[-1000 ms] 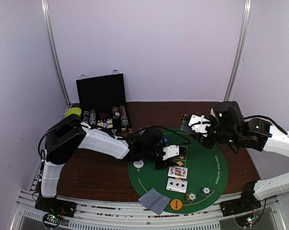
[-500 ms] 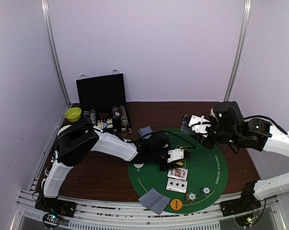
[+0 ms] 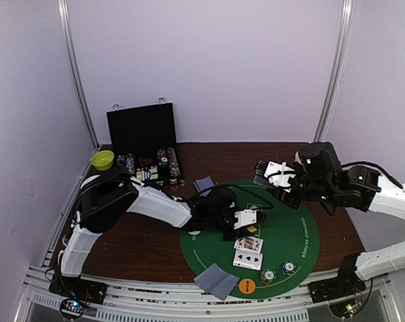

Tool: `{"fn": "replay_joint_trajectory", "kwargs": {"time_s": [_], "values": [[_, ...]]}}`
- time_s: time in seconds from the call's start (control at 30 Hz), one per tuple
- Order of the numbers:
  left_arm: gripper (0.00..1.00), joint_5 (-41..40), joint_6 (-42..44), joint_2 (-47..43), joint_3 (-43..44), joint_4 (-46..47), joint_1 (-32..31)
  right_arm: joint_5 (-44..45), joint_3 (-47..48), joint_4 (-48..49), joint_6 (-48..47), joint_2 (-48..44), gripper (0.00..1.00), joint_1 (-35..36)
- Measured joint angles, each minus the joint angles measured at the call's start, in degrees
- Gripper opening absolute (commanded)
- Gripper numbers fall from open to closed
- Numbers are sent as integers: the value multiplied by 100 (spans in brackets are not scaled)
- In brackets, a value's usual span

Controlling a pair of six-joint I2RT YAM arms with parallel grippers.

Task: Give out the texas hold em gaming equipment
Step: Pick up the poker card from the face-down deck piles.

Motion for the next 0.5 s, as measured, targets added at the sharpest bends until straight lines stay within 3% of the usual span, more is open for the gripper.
{"fn": "replay_joint_trajectory", "kwargs": {"time_s": [0.2, 0.5], "values": [[51, -175, -345, -527, -800, 485, -7, 2, 0, -7, 0, 0, 43, 0], [57, -426, -968, -2181, -2323, 1934, 4, -13, 0, -46, -4, -24, 44, 0]]}}
